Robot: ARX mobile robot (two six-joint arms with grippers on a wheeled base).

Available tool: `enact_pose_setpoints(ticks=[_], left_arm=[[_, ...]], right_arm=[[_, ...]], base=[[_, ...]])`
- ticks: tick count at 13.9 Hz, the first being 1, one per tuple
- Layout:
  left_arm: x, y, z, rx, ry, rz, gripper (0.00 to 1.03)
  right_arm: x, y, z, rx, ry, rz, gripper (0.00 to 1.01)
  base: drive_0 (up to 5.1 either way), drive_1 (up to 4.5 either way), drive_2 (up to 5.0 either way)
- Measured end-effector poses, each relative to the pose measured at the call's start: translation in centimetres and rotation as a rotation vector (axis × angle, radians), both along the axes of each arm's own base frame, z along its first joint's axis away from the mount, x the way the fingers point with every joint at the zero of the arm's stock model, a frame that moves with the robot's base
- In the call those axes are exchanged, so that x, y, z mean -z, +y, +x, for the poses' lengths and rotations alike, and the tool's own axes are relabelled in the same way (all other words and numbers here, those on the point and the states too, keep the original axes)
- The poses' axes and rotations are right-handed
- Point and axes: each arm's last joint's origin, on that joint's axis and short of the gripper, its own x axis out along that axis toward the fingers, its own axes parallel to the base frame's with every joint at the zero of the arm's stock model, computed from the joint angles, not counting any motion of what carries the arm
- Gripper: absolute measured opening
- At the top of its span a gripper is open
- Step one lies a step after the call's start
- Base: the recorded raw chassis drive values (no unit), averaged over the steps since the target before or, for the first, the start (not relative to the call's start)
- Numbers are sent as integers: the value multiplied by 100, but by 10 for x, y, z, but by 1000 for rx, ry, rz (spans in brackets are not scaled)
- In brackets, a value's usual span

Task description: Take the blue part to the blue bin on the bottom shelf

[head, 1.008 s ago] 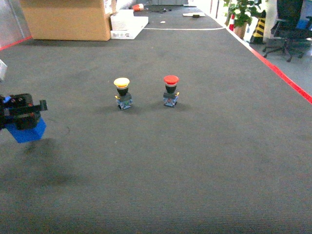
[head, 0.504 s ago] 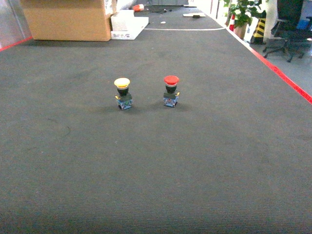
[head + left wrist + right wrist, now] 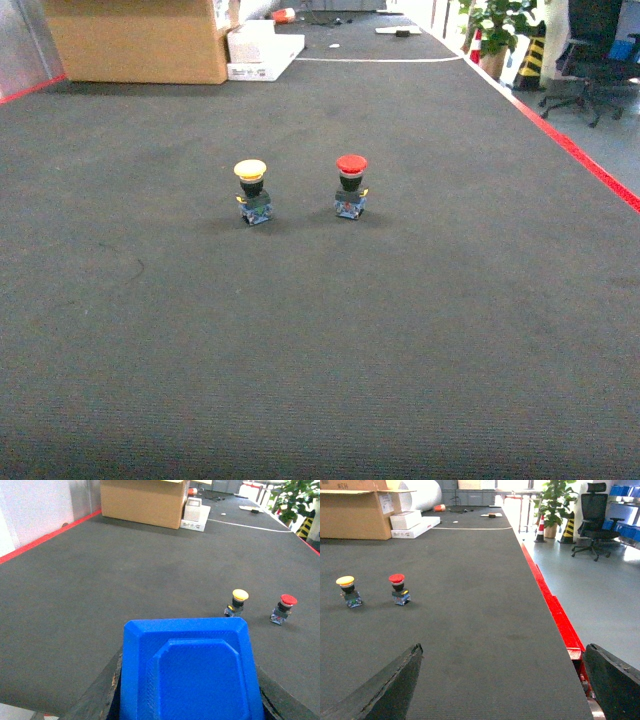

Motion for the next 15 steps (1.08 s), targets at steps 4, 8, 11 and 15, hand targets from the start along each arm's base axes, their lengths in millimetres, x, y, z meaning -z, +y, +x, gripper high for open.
enact_pose_setpoints(ticks=[4, 8, 11, 15], left_arm=[[0, 0, 0, 0, 0, 0, 43], [0, 0, 0, 0, 1, -1, 43], [0, 0, -1, -3, -6, -1, 43], [0, 0, 0, -2, -2, -1, 43]], right_arm=[[0, 0, 0, 0, 0, 0, 98], [0, 0, 0, 0, -2, 0, 98], [0, 0, 0, 0, 0, 0, 98], [0, 0, 0, 0, 0, 0, 98]], base=[[3, -103, 108], [8, -291, 307], [-101, -101, -101], [-175, -175, -175]])
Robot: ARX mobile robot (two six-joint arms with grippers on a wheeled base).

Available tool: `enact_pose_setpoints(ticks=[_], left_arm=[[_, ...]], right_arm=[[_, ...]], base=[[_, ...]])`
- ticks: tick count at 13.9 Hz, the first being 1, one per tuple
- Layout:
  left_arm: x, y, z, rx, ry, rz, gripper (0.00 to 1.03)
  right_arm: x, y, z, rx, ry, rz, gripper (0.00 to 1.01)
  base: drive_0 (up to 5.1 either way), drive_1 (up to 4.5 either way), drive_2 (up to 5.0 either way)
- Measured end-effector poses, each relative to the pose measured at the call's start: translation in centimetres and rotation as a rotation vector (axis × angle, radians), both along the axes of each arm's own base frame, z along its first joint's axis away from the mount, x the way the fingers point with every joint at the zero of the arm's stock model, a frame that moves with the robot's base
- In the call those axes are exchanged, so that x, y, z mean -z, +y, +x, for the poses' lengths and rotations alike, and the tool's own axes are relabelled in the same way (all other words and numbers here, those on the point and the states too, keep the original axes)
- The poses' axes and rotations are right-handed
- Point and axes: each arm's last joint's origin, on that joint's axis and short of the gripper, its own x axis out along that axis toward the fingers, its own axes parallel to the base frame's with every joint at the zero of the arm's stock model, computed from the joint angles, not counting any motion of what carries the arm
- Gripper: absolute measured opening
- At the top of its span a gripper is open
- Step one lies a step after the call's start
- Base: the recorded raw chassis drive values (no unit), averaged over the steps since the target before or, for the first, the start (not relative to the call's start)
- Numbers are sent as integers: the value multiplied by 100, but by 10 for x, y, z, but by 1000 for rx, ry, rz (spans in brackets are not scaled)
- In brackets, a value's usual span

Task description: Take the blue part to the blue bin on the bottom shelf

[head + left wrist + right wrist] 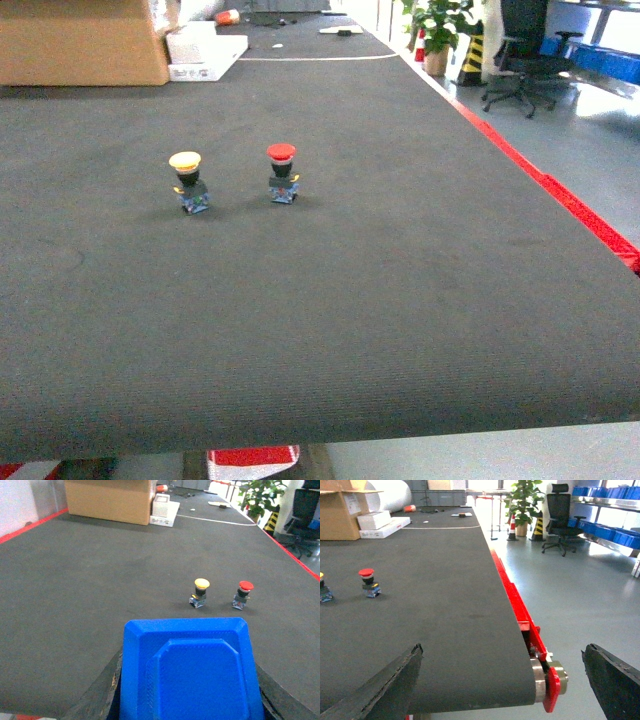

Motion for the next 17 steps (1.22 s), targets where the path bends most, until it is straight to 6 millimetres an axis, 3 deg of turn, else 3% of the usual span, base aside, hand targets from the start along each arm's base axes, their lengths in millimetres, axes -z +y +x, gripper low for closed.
enact_pose_setpoints(ticks=[17], left_arm=[[0, 0, 0, 0, 0, 0, 43]], right_arm=[[0, 0, 0, 0, 0, 0, 98]], base=[[-156, -156, -156]])
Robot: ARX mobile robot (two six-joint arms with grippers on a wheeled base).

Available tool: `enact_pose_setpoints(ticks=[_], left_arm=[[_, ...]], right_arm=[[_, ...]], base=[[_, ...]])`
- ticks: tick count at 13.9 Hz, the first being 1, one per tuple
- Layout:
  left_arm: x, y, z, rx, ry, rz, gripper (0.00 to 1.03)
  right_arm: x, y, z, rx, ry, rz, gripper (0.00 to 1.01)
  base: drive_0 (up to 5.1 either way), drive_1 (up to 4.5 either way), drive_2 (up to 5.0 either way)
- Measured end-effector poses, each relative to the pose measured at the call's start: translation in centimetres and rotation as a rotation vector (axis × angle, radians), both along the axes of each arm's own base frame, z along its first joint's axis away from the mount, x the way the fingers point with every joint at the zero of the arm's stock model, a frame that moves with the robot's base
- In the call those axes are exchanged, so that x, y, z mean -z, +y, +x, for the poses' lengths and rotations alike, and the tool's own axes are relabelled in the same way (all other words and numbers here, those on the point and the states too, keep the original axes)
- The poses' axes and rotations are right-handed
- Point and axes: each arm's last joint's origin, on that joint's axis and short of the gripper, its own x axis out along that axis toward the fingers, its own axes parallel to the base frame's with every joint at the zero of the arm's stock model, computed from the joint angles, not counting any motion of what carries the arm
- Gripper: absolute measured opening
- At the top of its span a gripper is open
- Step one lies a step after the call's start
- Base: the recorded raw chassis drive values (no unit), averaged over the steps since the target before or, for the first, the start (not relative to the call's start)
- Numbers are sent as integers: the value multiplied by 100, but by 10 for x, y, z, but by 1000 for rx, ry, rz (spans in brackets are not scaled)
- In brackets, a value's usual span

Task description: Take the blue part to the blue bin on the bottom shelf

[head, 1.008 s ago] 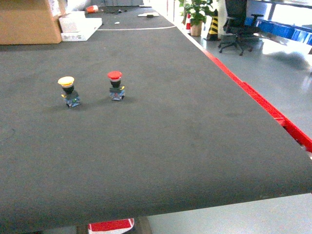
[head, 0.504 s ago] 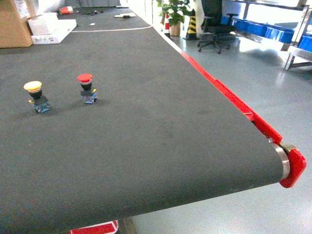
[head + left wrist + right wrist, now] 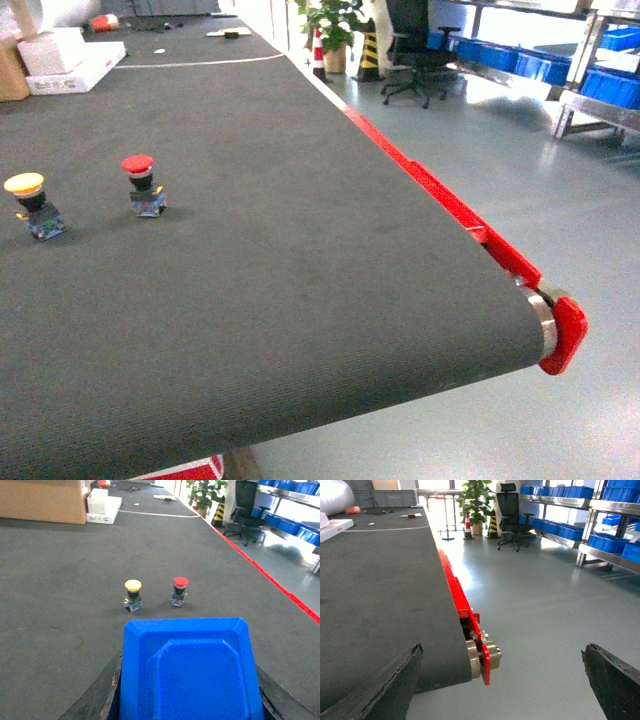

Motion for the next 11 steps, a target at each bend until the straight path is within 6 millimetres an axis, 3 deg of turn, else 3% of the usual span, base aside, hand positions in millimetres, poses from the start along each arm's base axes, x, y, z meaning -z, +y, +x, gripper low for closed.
enact_pose_setpoints(ticks=[11], left_arm=[[0, 0, 0, 0, 0, 0, 43]], right_arm=[[0, 0, 0, 0, 0, 0, 98]], base=[[-165, -165, -165]])
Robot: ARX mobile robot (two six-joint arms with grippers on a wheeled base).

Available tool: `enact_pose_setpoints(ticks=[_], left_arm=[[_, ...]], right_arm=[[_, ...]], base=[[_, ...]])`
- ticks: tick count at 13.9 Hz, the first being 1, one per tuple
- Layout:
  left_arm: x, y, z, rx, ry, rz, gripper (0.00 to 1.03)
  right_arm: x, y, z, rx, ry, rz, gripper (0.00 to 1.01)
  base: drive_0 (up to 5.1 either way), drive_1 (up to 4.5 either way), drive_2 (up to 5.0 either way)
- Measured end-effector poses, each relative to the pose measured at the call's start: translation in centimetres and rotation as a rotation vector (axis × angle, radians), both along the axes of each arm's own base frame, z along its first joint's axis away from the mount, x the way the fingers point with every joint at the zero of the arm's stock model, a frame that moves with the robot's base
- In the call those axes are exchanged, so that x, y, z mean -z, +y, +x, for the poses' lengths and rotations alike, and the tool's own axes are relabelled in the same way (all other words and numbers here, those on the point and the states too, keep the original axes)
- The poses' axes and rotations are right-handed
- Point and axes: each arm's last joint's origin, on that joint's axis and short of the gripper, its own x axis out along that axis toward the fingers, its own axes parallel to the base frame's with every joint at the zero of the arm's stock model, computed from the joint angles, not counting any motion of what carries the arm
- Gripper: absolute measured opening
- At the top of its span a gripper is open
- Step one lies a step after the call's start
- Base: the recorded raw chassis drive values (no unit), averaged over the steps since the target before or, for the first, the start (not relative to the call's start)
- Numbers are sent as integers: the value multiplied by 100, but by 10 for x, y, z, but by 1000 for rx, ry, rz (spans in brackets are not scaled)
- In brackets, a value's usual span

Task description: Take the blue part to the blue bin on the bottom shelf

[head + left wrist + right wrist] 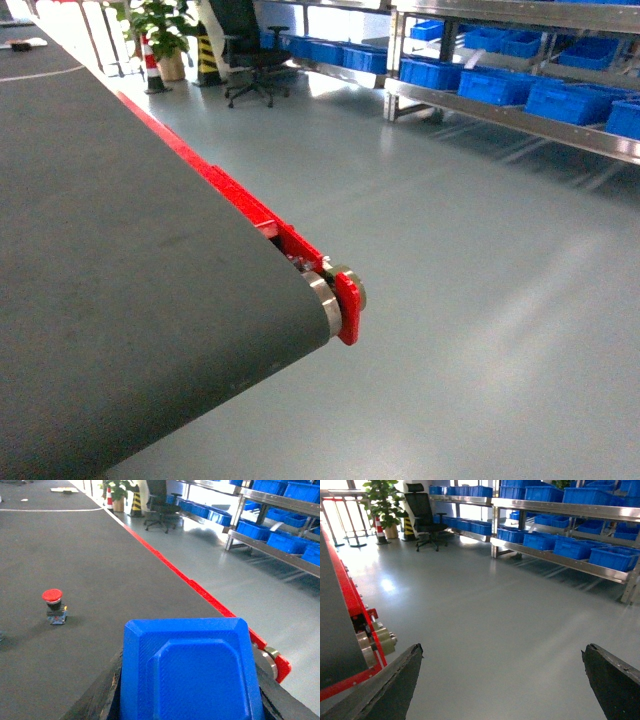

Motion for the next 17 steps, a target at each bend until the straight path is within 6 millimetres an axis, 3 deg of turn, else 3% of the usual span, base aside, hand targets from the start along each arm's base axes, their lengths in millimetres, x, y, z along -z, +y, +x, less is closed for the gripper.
enact_pose_setpoints(ticks=[17], left_arm=[[0, 0, 0, 0, 0, 0, 43]], right_arm=[[0, 0, 0, 0, 0, 0, 98]], base=[[-162, -162, -162]])
